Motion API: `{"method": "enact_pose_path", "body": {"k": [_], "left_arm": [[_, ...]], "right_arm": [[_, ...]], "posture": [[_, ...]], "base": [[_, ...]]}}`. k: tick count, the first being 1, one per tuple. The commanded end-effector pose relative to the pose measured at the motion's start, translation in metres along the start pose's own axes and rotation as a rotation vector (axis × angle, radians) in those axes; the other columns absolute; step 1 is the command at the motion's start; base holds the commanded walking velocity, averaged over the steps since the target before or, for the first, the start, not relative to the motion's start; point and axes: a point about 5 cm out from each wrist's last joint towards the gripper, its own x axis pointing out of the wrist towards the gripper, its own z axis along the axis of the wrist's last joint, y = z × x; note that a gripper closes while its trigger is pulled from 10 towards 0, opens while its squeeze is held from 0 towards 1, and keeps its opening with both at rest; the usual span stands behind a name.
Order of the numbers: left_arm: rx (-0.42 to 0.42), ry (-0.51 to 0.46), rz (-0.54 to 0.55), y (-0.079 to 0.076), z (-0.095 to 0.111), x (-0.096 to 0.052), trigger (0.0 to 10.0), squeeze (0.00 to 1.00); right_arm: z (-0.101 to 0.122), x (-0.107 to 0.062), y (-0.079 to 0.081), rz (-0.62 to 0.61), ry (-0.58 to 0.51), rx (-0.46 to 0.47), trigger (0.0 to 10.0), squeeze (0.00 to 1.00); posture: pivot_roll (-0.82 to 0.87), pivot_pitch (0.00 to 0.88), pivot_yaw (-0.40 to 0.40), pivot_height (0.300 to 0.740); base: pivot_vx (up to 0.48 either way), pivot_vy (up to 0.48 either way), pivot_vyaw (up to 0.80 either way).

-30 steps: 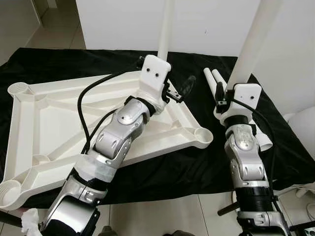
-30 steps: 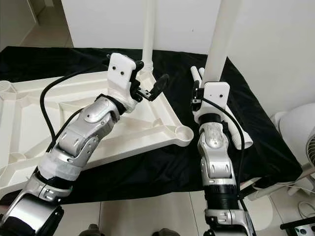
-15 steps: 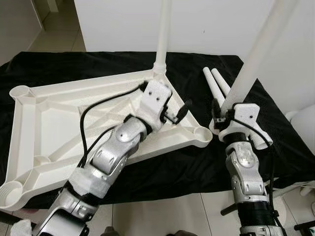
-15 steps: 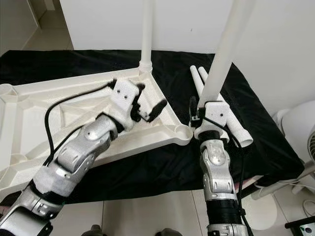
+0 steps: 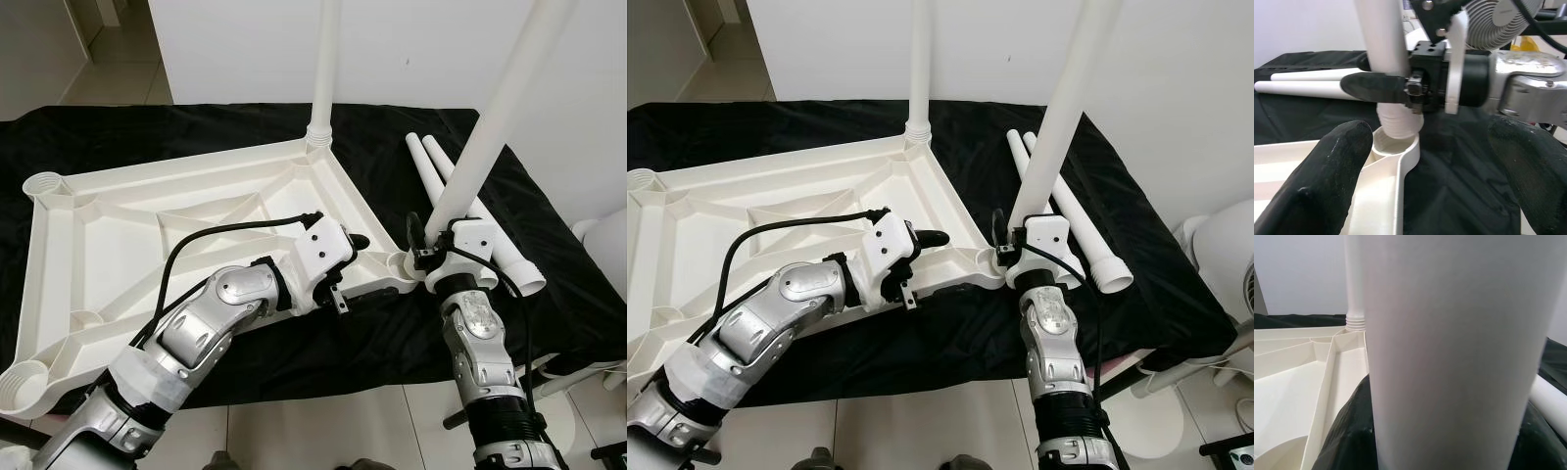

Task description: Building children table

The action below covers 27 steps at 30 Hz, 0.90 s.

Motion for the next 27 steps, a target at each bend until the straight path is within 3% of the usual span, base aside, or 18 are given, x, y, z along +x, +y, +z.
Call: {"method": "enact_pose_path", "body": {"k": [1, 5, 10, 27], "left_arm": [[-0.017, 0.010, -0.066, -0.008, -0.003, 0.000, 10.0, 0.00], [-0.031, 0.032, -0.058, -0.009, -0.005, 0.002, 10.0, 0.00], [-0.048, 0.161, 0.046, 0.003, -0.021, 0.017, 10.0, 0.00], [-0.082, 0.373, 0.127, 0.009, -0.046, 0.041, 10.0, 0.00]], "right_arm": [[-0.001, 0.001, -0.001, 0.004, -0.002, 0.008, 10.0, 0.00], [0.003, 0.006, 0.001, 0.012, -0.023, 0.030, 10.0, 0.00], [0.022, 0.015, -0.005, -0.030, -0.109, 0.088, 10.0, 0.00], [0.052, 0.018, -0.026, -0.101, -0.226, 0.048, 10.0, 0.00]], "posture": [[0.06, 0.000, -0.021, 0.740], [0.06, 0.000, -0.025, 0.740], [0.05, 0.000, -0.029, 0.740], [0.03, 0.001, -0.011, 0.740]], "base": [[0.000, 0.000, 0.00], [0.000, 0.000, 0.00], [0.000, 0.000, 0.00], [0.000, 0.000, 0.00]]}}
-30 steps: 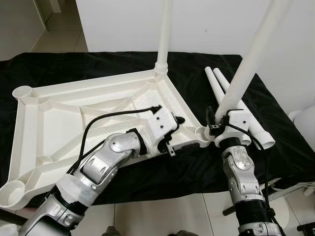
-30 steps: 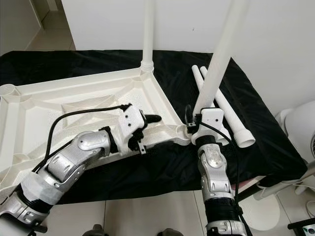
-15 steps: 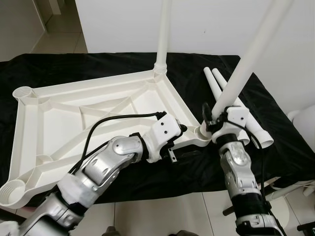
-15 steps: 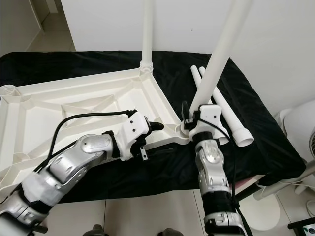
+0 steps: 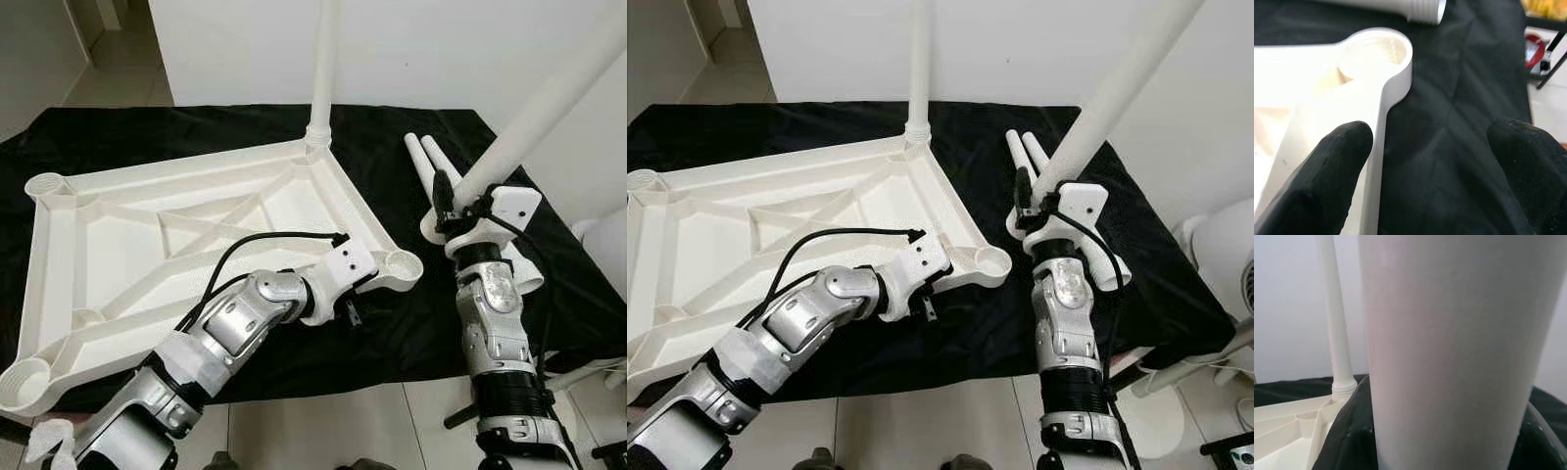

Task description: Building children table

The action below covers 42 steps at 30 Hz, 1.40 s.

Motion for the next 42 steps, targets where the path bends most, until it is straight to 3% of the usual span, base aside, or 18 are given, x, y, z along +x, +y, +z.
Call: {"method": "enact_pose_path", "body": {"k": [1, 10, 15, 17, 20, 22, 30, 36, 39, 42], "left_arm": [[0.005, 0.049, 0.149, 0.008, -0.004, 0.003, 10.0, 0.00], [0.025, 0.106, 0.142, 0.009, -0.008, 0.009, 10.0, 0.00], [0.056, 0.102, 0.026, 0.000, -0.007, 0.005, 10.0, 0.00], [0.089, 0.065, -0.091, -0.005, -0.003, -0.006, 10.0, 0.00], [0.104, 0.052, -0.136, -0.008, -0.002, -0.011, 10.0, 0.00], [0.106, 0.060, -0.236, -0.012, -0.002, -0.025, 10.0, 0.00], [0.118, 0.103, -0.343, -0.020, -0.008, -0.039, 10.0, 0.00], [0.112, 0.061, -0.280, -0.017, 0.000, -0.037, 10.0, 0.00], [0.071, -0.031, -0.044, 0.009, 0.019, -0.024, 10.0, 0.00], [0.031, -0.075, 0.027, 0.018, 0.028, -0.024, 10.0, 0.00]], "right_arm": [[0.007, 0.002, -0.004, -0.020, -0.031, -0.001, 10.0, 0.00], [0.007, 0.003, -0.004, -0.018, -0.028, -0.004, 10.0, 0.00], [0.007, 0.002, -0.003, -0.018, -0.023, -0.011, 10.0, 0.00], [0.007, 0.002, -0.005, -0.020, -0.022, -0.016, 10.0, 0.00], [0.007, 0.002, -0.006, -0.022, -0.021, -0.017, 10.0, 0.00], [0.006, 0.003, -0.006, -0.019, -0.018, -0.024, 10.0, 0.00], [0.006, 0.004, -0.006, -0.014, -0.016, -0.031, 10.0, 0.00], [0.006, 0.004, -0.006, -0.015, -0.016, -0.033, 10.0, 0.00], [0.006, 0.004, -0.006, -0.016, -0.016, -0.033, 10.0, 0.00], [0.006, 0.003, -0.007, -0.016, -0.016, -0.034, 10.0, 0.00]], "posture": [[0.03, 0.002, -0.010, 0.740], [0.03, 0.003, -0.007, 0.740], [0.03, 0.003, -0.005, 0.740], [0.03, 0.003, -0.003, 0.740], [0.03, 0.003, -0.003, 0.740], [0.03, 0.003, -0.005, 0.740], [0.04, 0.004, -0.006, 0.740], [0.04, 0.003, -0.006, 0.740], [0.03, 0.002, -0.011, 0.740], [0.03, 0.002, -0.013, 0.740]], "base": [[0.000, 0.000, 0.00], [0.000, 0.000, 0.00], [0.000, 0.000, 0.00], [0.000, 0.000, 0.00], [0.000, 0.000, 0.00], [0.000, 0.000, 0.00], [0.000, 0.000, 0.00], [0.000, 0.000, 0.00], [0.000, 0.000, 0.00], [0.000, 0.000, 0.00]]}}
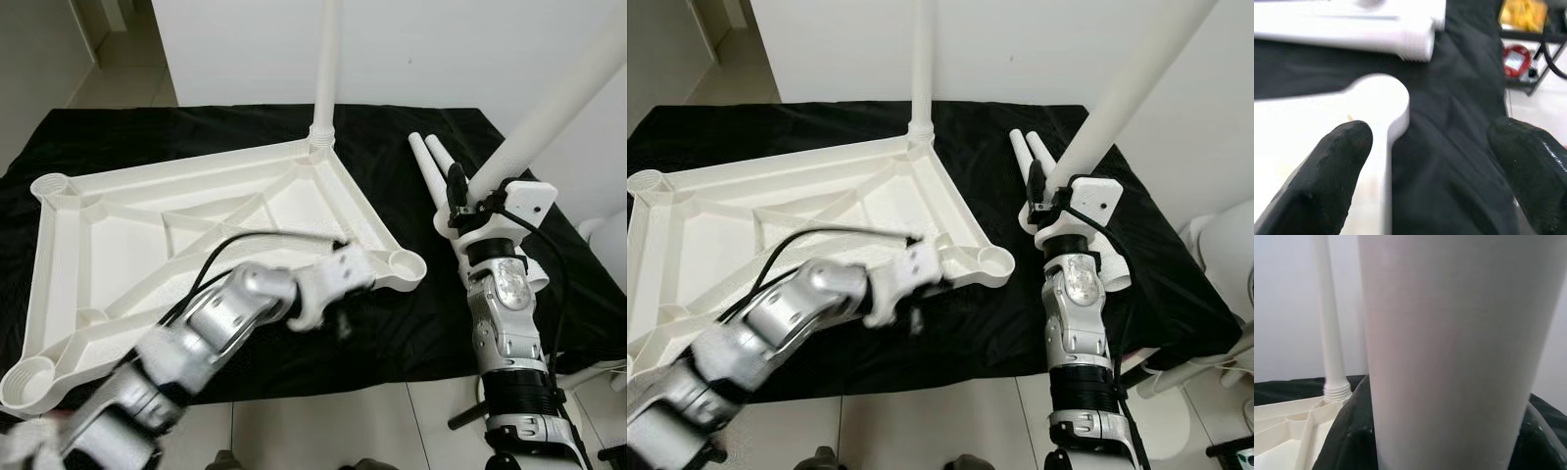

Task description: Building children table

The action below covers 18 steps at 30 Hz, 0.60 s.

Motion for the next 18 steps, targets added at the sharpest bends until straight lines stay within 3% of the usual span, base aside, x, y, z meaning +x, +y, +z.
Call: {"method": "enact_pose_path", "body": {"k": [1, 6, 13, 18], "left_arm": [[-0.033, -0.001, 0.081, 0.010, -0.001, -0.003, 10.0, 0.00], [-0.073, 0.001, 0.142, 0.018, -0.001, -0.003, 10.0, 0.00], [-0.062, 0.188, 0.178, 0.014, -0.035, 0.006, 10.0, 0.00], [-0.056, 0.228, 0.195, 0.014, -0.043, 0.007, 10.0, 0.00]], "right_arm": [[0.004, 0.002, -0.003, -0.009, -0.012, -0.007, 10.0, 0.00], [0.004, 0.000, -0.004, -0.009, -0.010, -0.009, 10.0, 0.00], [0.005, 0.001, -0.004, -0.007, -0.012, -0.011, 10.0, 0.00], [0.005, 0.001, -0.004, -0.007, -0.012, -0.013, 10.0, 0.00]], "posture": [[0.03, 0.002, -0.013, 0.740], [0.03, 0.002, -0.017, 0.740], [0.02, 0.000, -0.019, 0.740], [0.02, 0.000, -0.019, 0.740]], "base": [[0.000, 0.000, 0.00], [0.000, 0.000, 0.00], [0.000, 0.000, 0.00], [0.000, 0.000, 0.00]]}}
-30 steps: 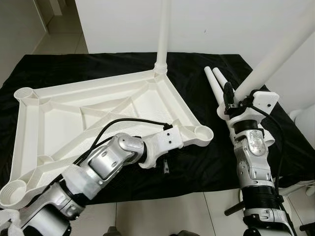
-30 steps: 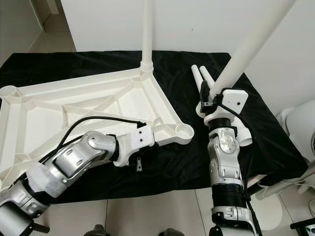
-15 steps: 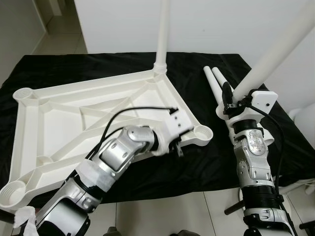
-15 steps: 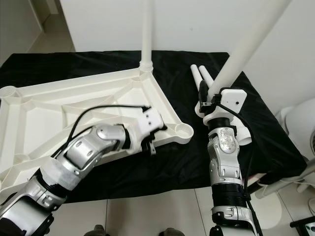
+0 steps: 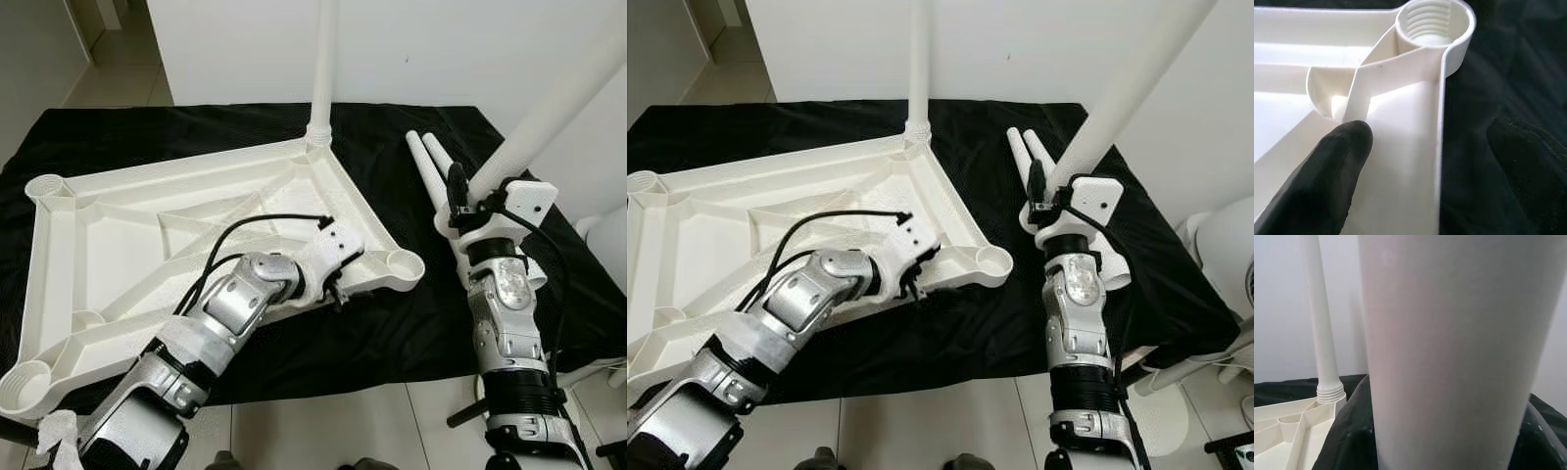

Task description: Building children table

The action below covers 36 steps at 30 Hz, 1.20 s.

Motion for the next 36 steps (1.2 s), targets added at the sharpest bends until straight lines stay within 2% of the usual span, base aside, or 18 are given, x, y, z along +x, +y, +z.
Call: {"method": "enact_pose_path", "body": {"k": [1, 4, 5, 6, 7, 8, 9, 10, 11, 15, 17, 19, 22, 26, 35, 36], "left_arm": [[0.002, 0.057, 0.073, 0.002, -0.010, 0.003, 10.0, 0.00], [0.004, 0.075, 0.069, 0.001, -0.014, 0.004, 10.0, 0.00], [0.003, 0.073, 0.048, 0.000, -0.015, 0.005, 9.3, 0.00], [0.003, 0.073, 0.048, 0.000, -0.015, 0.005, 9.3, 0.00], [0.008, 0.070, 0.032, -0.002, -0.014, 0.004, 4.2, 0.00], [0.008, 0.070, 0.032, -0.002, -0.014, 0.004, 4.2, 0.00], [0.017, 0.071, 0.018, -0.004, -0.014, 0.004, 2.0, 0.00], [0.017, 0.071, 0.018, -0.004, -0.014, 0.004, 2.0, 0.00], [0.031, 0.070, -0.010, -0.007, -0.015, 0.004, 0.0, 0.00], [0.080, 0.052, -0.106, -0.017, -0.014, -0.001, 0.0, 0.00], [0.080, 0.052, -0.106, -0.017, -0.014, -0.001, 0.0, 0.00], [0.114, 0.050, -0.166, -0.023, -0.014, -0.005, 0.0, 0.00], [0.128, 0.051, -0.195, -0.026, -0.015, -0.007, 0.0, 0.00], [0.159, 0.060, -0.280, -0.034, -0.020, -0.017, 0.0, 0.00], [0.175, 0.073, -0.332, -0.039, -0.026, -0.029, 0.0, 0.00], [0.181, 0.072, -0.300, -0.036, -0.024, -0.028, 0.7, 0.00]], "right_arm": [[0.005, 0.001, -0.002, 0.002, -0.014, -0.013, 10.0, 0.00], [0.005, 0.001, -0.003, 0.003, -0.014, -0.016, 10.0, 0.00], [0.005, 0.001, -0.003, 0.004, -0.013, -0.017, 10.0, 0.00], [0.005, 0.001, -0.003, 0.004, -0.013, -0.017, 10.0, 0.00], [0.005, 0.001, -0.003, 0.004, -0.012, -0.018, 10.0, 0.00], [0.005, 0.001, -0.003, 0.004, -0.012, -0.018, 10.0, 0.00], [0.004, 0.002, -0.003, 0.004, -0.012, -0.019, 10.0, 0.00], [0.004, 0.002, -0.003, 0.004, -0.012, -0.019, 10.0, 0.00], [0.004, 0.002, -0.003, 0.005, -0.011, -0.020, 10.0, 0.00], [0.004, 0.002, -0.003, 0.005, -0.011, -0.022, 10.0, 0.00], [0.004, 0.002, -0.003, 0.005, -0.011, -0.022, 10.0, 0.00], [0.004, 0.002, -0.002, 0.006, -0.010, -0.022, 10.0, 0.00], [0.004, 0.002, -0.002, 0.006, -0.010, -0.023, 10.0, 0.00], [0.004, 0.002, -0.003, 0.004, -0.009, -0.027, 10.0, 0.00], [0.004, 0.001, -0.006, -0.002, -0.007, -0.031, 10.0, 0.00], [0.003, 0.002, -0.006, 0.001, -0.004, -0.030, 10.0, 0.00]], "posture": [[0.02, 0.000, -0.019, 0.740], [0.02, 0.000, -0.023, 0.740], [0.02, 0.000, -0.023, 0.740], [0.02, 0.000, -0.023, 0.740], [0.02, 0.000, -0.023, 0.740], [0.02, 0.000, -0.023, 0.740], [0.02, 0.000, -0.023, 0.740], [0.02, 0.000, -0.023, 0.740], [0.02, 0.000, -0.022, 0.740], [0.02, 0.000, -0.021, 0.740], [0.02, 0.000, -0.021, 0.740], [0.02, 0.000, -0.020, 0.740], [0.02, 0.000, -0.019, 0.740], [0.02, 0.000, -0.017, 0.740], [0.03, 0.001, -0.024, 0.740], [0.03, 0.003, -0.025, 0.740]], "base": [[0.000, 0.000, 0.00], [0.000, 0.000, 0.00], [0.000, 0.000, 0.00], [0.000, 0.000, 0.00], [0.000, 0.000, 0.00], [0.000, 0.000, 0.00], [0.000, 0.000, 0.00], [0.000, 0.000, 0.00], [0.000, 0.000, 0.00], [0.000, 0.000, 0.00], [0.000, 0.000, 0.00], [0.000, 0.000, 0.00], [0.000, 0.000, 0.00], [0.000, 0.000, 0.00], [0.000, 0.000, 0.00], [0.000, 0.000, 0.00]]}}
